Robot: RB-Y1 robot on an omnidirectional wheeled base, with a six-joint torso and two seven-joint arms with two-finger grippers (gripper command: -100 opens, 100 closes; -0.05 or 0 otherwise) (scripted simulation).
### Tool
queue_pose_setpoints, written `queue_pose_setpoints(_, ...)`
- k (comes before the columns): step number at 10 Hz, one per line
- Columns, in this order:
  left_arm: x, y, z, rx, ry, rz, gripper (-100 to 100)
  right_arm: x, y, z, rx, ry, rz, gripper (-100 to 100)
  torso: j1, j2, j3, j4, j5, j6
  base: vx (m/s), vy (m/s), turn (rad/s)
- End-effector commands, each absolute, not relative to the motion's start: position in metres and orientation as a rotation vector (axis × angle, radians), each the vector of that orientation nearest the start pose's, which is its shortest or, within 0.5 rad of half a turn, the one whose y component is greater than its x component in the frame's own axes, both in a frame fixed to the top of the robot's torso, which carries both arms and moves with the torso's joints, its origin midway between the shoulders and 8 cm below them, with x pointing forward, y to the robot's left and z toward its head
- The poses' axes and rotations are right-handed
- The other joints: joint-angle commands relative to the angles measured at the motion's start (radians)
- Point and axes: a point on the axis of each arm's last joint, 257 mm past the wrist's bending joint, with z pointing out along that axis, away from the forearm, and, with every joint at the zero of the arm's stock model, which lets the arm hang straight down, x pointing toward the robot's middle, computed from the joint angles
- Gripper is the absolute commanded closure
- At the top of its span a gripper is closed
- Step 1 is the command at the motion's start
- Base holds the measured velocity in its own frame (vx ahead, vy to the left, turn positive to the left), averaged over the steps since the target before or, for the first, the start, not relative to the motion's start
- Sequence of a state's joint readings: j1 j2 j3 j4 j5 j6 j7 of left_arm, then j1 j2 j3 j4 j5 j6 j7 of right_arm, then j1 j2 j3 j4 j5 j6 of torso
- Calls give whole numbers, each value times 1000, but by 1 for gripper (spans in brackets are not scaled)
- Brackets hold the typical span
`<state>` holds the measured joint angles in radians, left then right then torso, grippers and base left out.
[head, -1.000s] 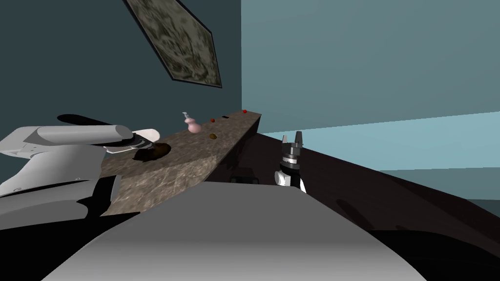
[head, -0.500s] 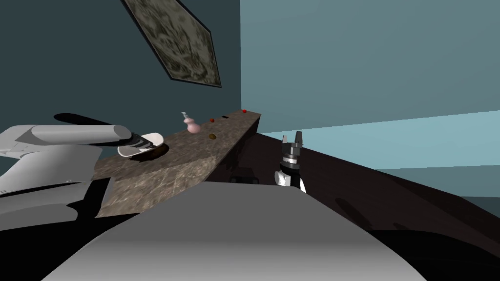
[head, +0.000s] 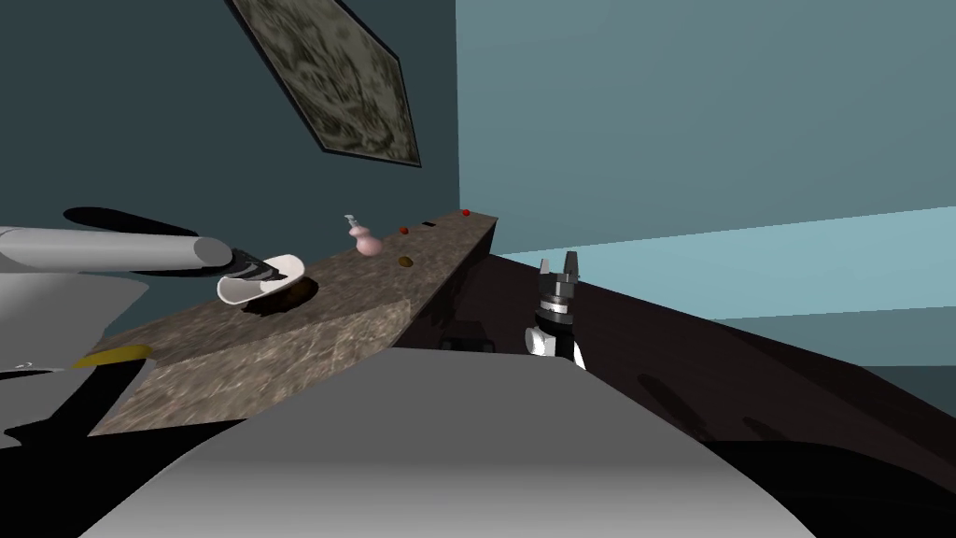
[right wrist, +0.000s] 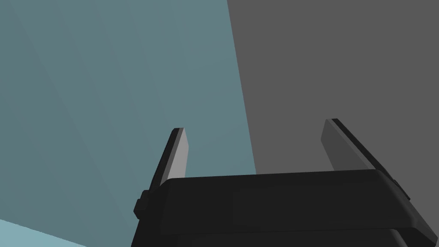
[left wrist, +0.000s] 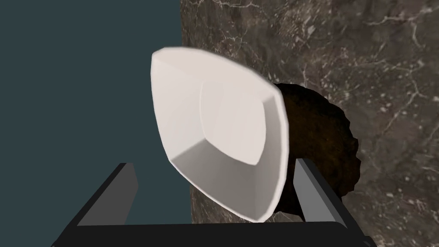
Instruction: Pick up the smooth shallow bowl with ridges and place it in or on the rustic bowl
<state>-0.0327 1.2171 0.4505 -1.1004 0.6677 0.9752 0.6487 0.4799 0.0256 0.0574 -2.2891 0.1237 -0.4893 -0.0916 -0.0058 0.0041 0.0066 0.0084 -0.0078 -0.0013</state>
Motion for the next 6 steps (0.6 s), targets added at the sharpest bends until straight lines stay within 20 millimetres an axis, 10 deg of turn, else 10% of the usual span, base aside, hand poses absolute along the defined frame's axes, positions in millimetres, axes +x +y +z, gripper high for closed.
queue_pose_setpoints(1, 341, 816, -111, -2209, 458, -430, -100, 349, -246, 32, 627, 631, 1377, 0, 0, 0, 0, 0, 0, 0, -11, 15, -65)
queue_pose_setpoints(6, 336, 818, -92, -2203, 449, -440, -100, 349, -246, 32, 627, 631, 1377, 0, 0, 0, 0, 0, 0, 0, -9, 13, -31)
